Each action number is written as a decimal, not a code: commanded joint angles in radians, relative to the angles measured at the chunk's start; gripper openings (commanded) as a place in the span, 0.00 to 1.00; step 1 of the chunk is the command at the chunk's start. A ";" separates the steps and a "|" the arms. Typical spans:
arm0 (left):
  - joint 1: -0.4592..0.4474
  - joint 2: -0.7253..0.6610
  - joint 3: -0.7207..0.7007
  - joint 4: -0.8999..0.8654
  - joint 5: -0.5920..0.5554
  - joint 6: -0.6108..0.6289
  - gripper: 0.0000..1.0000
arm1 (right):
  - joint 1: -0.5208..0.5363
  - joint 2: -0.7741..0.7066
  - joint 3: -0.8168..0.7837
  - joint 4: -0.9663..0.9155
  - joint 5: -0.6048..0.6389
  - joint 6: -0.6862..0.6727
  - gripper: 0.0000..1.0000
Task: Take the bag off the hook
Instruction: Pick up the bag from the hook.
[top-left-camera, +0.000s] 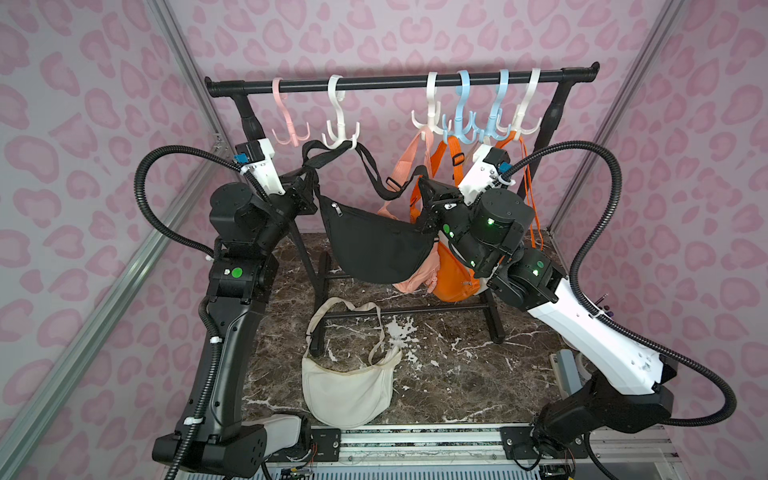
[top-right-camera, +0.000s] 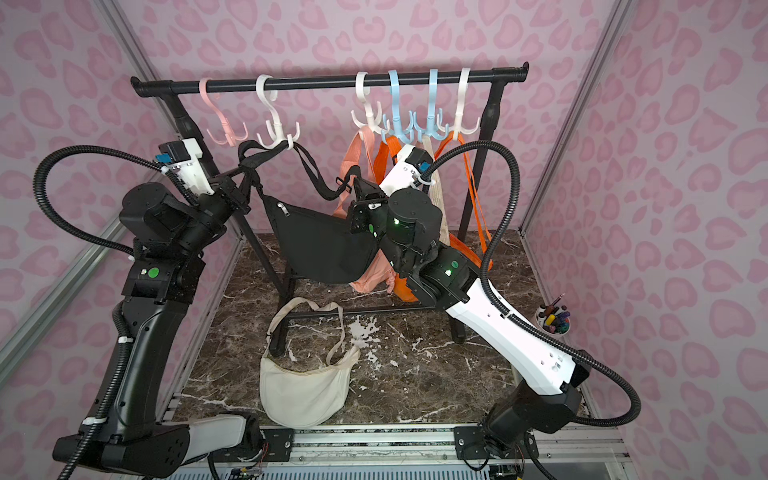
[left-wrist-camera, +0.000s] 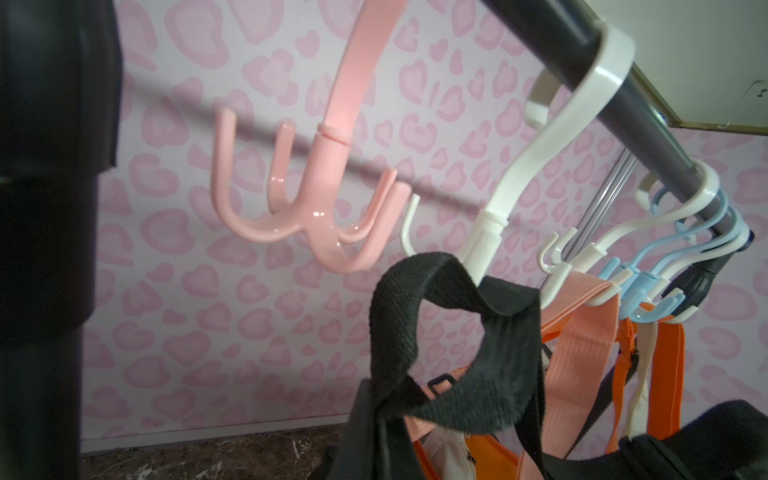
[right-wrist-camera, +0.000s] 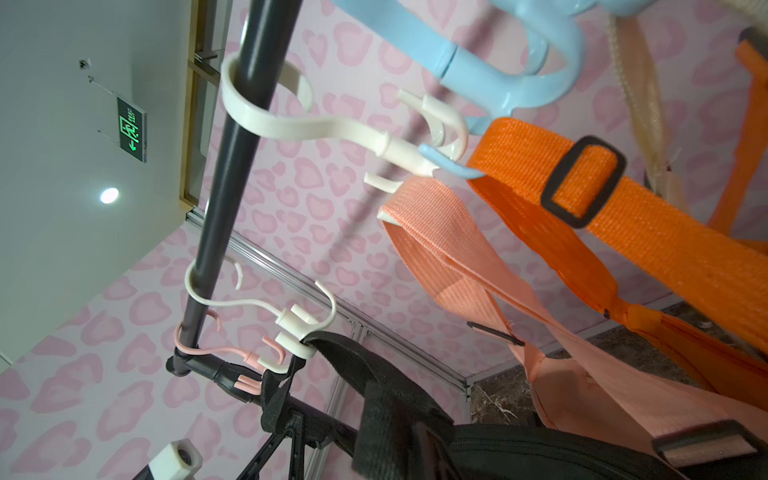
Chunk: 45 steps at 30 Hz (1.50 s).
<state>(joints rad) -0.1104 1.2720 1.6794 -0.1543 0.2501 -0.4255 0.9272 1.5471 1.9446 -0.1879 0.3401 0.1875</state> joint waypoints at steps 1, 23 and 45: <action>0.000 -0.021 0.012 0.003 -0.018 -0.028 0.03 | -0.001 -0.024 -0.042 0.159 0.017 -0.014 0.00; -0.001 -0.014 0.122 -0.014 -0.018 -0.072 0.03 | -0.003 0.045 0.090 0.321 0.044 -0.088 0.00; -0.017 0.088 0.305 -0.011 -0.009 -0.105 0.03 | -0.047 0.165 0.200 0.539 0.042 -0.077 0.00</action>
<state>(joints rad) -0.1284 1.3575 1.9663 -0.1867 0.2367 -0.5228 0.8814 1.7004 2.1197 0.2970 0.4046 0.1032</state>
